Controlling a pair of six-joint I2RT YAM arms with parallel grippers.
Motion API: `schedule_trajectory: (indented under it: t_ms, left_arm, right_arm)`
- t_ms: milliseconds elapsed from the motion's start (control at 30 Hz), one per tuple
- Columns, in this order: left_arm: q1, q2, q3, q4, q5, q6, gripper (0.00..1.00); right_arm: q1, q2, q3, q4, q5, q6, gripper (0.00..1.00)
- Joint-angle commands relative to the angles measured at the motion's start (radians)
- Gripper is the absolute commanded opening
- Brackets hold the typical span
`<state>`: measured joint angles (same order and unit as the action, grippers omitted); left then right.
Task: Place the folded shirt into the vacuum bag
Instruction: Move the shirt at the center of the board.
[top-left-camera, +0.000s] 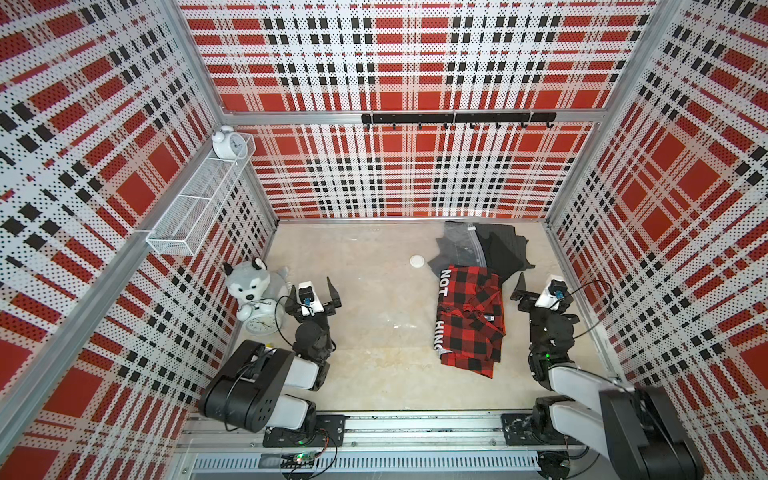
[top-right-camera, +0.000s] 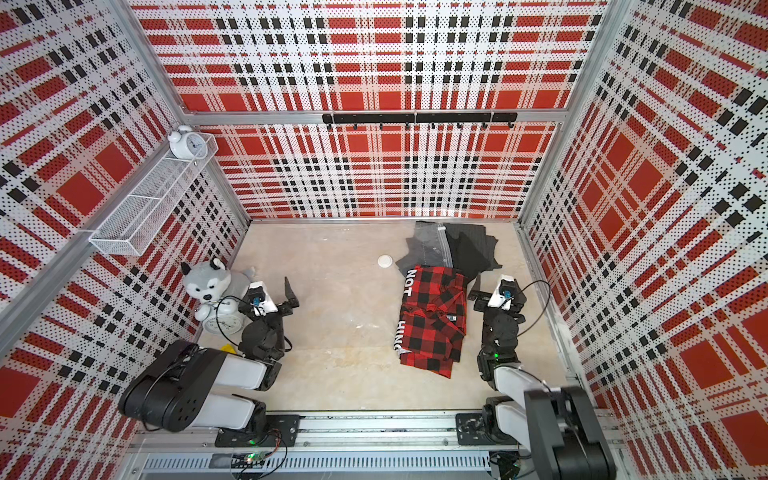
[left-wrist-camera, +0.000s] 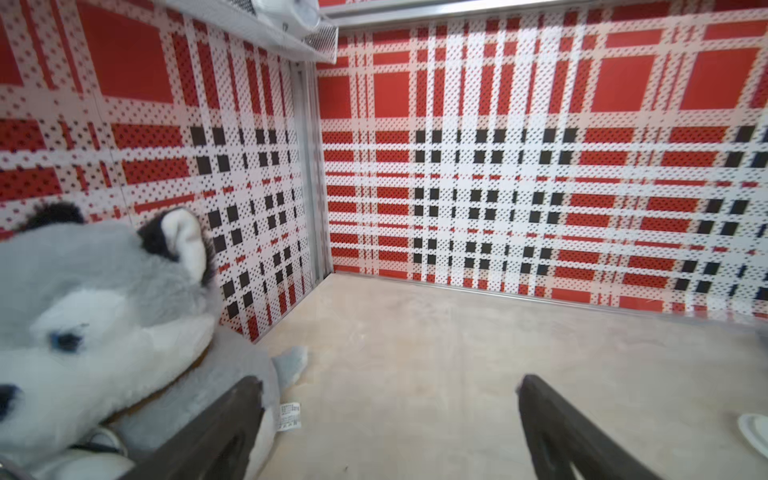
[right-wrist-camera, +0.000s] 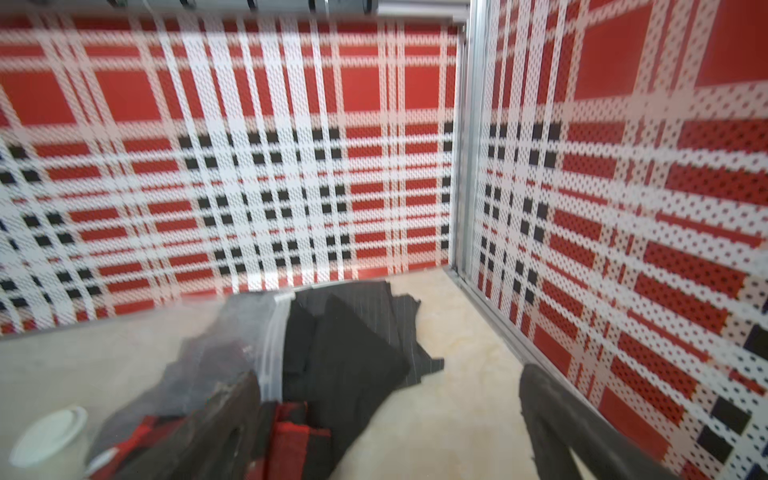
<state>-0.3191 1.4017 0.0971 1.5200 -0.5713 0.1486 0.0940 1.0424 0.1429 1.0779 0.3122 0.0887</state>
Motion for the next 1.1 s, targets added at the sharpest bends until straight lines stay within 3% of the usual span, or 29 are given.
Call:
schedule_trajectory:
  t_ms: [0, 100, 167, 200, 267, 333, 400, 467, 533, 567, 600, 700, 867, 933, 1067]
  left_arm:
    - [-0.112, -0.067, 0.034, 0.014, -0.170, 0.153, 0.98]
    - [-0.233, -0.140, 0.102, -0.086, -0.212, 0.185, 0.98]
    - [-0.309, -0.188, 0.168, -0.216, -0.215, 0.142, 0.98]
    - [-0.344, -0.213, 0.213, -0.312, -0.197, 0.093, 0.98]
    - [-0.380, -0.249, 0.323, -0.569, -0.120, -0.062, 0.98]
    - [-0.374, -0.254, 0.450, -0.822, 0.017, -0.260, 0.98]
    - [-0.307, -0.228, 0.542, -0.986, 0.298, -0.439, 0.98]
    - [-0.198, -0.188, 0.548, -0.951, 0.652, -0.572, 0.98]
    - [-0.097, -0.128, 0.494, -0.768, 0.939, -0.745, 0.98]
    - [-0.060, -0.090, 0.451, -0.587, 1.068, -0.845, 0.98]
    - [-0.041, -0.063, 0.407, -0.450, 1.119, -0.922, 0.98]
    - [-0.074, -0.065, 0.378, -0.495, 0.996, -0.922, 0.98]
    - [-0.281, -0.107, 0.434, -0.794, 0.663, -0.755, 0.98]
    - [-0.315, -0.100, 0.436, -0.802, 0.677, -0.752, 0.98]
    - [-0.287, -0.103, 0.377, -0.715, 0.771, -0.853, 0.98]
  right_arm:
    - [0.010, -0.162, 0.074, -0.320, -0.008, 0.109, 1.00]
    - [0.010, -0.292, 0.183, -0.570, -0.046, 0.205, 1.00]
    - [0.010, -0.338, 0.272, -0.624, -0.050, 0.205, 1.00]
    - [0.010, -0.350, 0.319, -0.950, -0.138, 0.326, 1.00]
    - [0.010, -0.354, 0.399, -1.133, -0.234, 0.333, 1.00]
    - [0.010, -0.345, 0.422, -1.192, -0.314, 0.355, 1.00]
    - [0.006, -0.330, 0.409, -1.203, -0.419, 0.387, 1.00]
    - [-0.007, -0.318, 0.389, -1.184, -0.538, 0.406, 1.00]
    - [-0.018, -0.307, 0.359, -1.142, -0.636, 0.434, 1.00]
    - [-0.018, -0.298, 0.346, -1.125, -0.678, 0.444, 1.00]
    - [-0.019, -0.288, 0.330, -1.106, -0.711, 0.456, 1.00]
    - [-0.017, -0.255, 0.293, -1.079, -0.780, 0.514, 1.00]
    - [0.020, -0.218, 0.242, -1.059, -0.833, 0.560, 1.00]
    - [0.051, -0.204, 0.238, -1.078, -0.831, 0.558, 1.00]
    - [0.124, -0.187, 0.238, -1.117, -0.816, 0.547, 1.00]
